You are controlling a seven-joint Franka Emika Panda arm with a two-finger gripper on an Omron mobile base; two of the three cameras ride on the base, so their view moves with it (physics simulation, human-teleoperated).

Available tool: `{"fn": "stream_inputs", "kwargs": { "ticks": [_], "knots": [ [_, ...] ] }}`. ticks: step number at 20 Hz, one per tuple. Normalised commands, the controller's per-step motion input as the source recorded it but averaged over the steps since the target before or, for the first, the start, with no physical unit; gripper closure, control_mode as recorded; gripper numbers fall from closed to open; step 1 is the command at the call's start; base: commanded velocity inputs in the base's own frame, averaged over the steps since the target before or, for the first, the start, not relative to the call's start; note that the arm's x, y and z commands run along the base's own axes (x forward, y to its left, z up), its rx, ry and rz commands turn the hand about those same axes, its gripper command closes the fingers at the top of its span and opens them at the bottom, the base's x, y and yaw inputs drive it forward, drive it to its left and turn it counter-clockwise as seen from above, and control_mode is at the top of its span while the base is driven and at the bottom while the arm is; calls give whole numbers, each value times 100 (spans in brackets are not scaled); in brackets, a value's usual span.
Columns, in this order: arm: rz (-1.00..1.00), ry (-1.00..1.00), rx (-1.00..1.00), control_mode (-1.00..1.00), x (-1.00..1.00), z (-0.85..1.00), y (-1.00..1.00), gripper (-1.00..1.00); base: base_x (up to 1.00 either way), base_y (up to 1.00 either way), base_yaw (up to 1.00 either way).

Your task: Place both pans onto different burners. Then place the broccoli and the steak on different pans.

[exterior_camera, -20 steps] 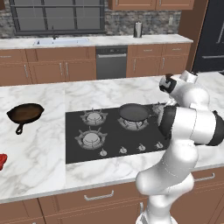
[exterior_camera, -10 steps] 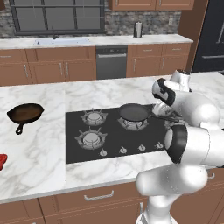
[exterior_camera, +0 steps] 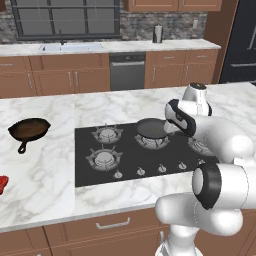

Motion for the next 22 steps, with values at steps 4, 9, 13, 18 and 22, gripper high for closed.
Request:
{"fn": "stream_inputs", "kwargs": {
  "ticks": [4, 9, 13, 18, 22],
  "knots": [
    [-27, 0, 0, -100, 0, 6, 9, -100, 0, 0, 0],
    [-25, 1, 0, -100, 0, 2, 2, -100, 0, 0, 0],
    [-7, 0, 0, -100, 0, 0, 0, -100, 0, 0, 0],
    [0, 0, 0, -100, 0, 0, 0, -100, 0, 0, 0],
    [0, 0, 0, 100, 0, 0, 0, -100, 0, 31, 0]
  ]
}}
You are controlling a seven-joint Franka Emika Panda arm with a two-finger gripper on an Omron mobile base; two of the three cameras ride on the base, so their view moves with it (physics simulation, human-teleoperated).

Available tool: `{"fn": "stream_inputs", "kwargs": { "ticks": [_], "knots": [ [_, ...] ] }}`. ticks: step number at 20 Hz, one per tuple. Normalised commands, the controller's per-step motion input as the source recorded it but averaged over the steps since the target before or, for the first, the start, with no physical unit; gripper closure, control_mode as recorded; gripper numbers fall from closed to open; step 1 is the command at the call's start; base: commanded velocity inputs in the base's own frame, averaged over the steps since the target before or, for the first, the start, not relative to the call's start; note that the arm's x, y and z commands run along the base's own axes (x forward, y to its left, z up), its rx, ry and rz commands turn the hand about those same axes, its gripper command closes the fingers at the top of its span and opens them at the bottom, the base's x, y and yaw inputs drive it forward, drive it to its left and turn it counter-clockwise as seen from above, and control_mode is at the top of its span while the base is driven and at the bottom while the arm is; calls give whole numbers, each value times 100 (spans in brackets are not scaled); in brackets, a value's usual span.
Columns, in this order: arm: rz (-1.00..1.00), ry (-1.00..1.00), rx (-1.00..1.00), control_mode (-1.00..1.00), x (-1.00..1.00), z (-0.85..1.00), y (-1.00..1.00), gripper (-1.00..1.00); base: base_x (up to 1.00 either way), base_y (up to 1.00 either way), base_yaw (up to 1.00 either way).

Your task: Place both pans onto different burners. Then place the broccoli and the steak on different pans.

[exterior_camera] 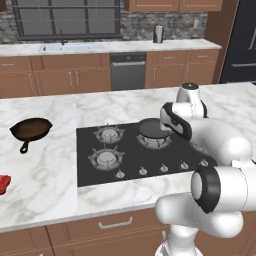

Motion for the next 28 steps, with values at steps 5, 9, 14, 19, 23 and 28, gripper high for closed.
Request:
{"fn": "stream_inputs", "kwargs": {
  "ticks": [5, 9, 14, 19, 23, 28],
  "knots": [
    [0, 0, 0, 100, 0, 0, 0, -100, 0, 70, 0],
    [0, 0, 0, 100, 0, 0, 0, -100, 0, 77, 0],
    [0, 0, 0, 100, 0, 0, 0, -100, 0, 65, 0],
    [0, 0, 0, 100, 0, 0, 0, -100, 7, 48, 0],
    [0, 0, 0, 100, 0, 0, 0, -100, 20, 39, 0],
    [0, 0, 0, 100, 0, 0, 0, -100, 26, 35, 0]
  ]
}}
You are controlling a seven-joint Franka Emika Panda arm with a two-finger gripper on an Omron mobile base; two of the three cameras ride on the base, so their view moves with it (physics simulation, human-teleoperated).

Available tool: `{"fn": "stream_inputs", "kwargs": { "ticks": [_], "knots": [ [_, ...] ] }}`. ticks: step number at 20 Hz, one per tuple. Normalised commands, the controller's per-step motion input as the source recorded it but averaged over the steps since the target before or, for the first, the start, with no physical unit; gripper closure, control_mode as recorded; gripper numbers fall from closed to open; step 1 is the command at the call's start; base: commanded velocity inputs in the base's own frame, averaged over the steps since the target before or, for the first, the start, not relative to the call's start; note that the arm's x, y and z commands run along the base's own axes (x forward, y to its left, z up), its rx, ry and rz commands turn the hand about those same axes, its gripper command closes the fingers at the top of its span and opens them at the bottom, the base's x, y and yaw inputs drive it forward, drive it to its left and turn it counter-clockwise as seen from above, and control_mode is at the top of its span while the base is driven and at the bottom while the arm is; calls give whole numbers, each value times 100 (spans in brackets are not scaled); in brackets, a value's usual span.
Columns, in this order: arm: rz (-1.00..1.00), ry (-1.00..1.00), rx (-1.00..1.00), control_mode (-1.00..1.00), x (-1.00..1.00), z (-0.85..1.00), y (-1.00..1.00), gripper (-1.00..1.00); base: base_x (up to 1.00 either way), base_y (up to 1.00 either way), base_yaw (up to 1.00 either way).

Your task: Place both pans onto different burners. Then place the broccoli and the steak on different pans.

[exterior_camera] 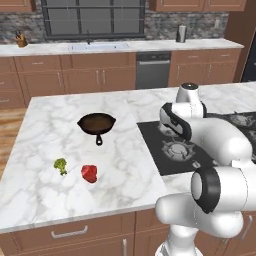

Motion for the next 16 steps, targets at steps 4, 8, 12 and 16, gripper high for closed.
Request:
{"fn": "stream_inputs", "kwargs": {
  "ticks": [4, 8, 12, 16],
  "knots": [
    [0, 0, 0, 100, 0, 0, 0, -100, 24, 37, 0],
    [0, 0, 0, 100, 0, 0, 0, -100, 22, 30, 0],
    [0, 0, 0, 100, 0, 0, 0, -100, 23, 21, -5],
    [0, 0, 0, 100, 0, 0, 0, -100, 32, 34, -9]
  ]
}}
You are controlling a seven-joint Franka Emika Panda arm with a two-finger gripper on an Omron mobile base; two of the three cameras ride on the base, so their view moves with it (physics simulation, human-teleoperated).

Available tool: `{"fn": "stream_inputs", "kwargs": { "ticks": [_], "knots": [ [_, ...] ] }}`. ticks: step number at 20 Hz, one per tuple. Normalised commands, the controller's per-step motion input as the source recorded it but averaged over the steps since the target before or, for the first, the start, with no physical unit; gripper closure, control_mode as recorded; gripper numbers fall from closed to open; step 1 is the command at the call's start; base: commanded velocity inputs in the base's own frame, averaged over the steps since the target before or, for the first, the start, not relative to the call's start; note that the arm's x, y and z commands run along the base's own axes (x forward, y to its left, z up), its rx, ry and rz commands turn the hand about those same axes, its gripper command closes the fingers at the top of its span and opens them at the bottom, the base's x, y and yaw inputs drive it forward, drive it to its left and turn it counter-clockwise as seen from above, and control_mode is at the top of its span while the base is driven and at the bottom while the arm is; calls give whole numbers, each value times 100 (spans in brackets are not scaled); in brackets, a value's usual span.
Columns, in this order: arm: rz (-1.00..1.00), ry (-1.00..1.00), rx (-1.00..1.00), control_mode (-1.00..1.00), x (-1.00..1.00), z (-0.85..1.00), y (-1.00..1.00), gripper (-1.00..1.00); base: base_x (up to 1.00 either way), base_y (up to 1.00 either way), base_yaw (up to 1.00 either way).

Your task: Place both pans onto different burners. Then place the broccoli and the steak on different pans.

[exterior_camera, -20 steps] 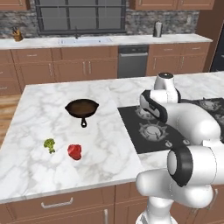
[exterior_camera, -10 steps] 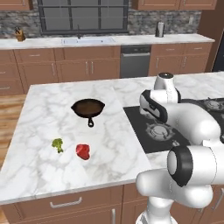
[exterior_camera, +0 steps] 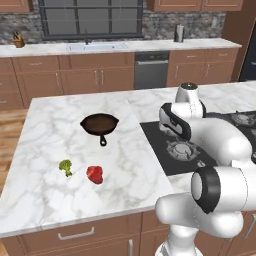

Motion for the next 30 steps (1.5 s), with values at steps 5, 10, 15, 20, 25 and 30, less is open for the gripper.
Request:
{"fn": "stream_inputs", "kwargs": {
  "ticks": [5, 10, 15, 20, 25, 30],
  "knots": [
    [0, 0, 0, 100, 0, 0, 0, -100, 40, 25, -2],
    [0, 0, 0, 100, 0, 0, 0, -100, 38, 1, 0],
    [0, 1, 0, -100, 2, 0, 0, -100, 3, 0, 0],
    [0, 0, 0, -100, 38, 0, 50, -100, 0, 0, 0],
    [0, 5, 1, -100, 40, 0, 71, -100, 0, 0, 0],
    [0, 1, 0, -100, 39, 0, 76, -100, 0, 0, 0]
  ]
}}
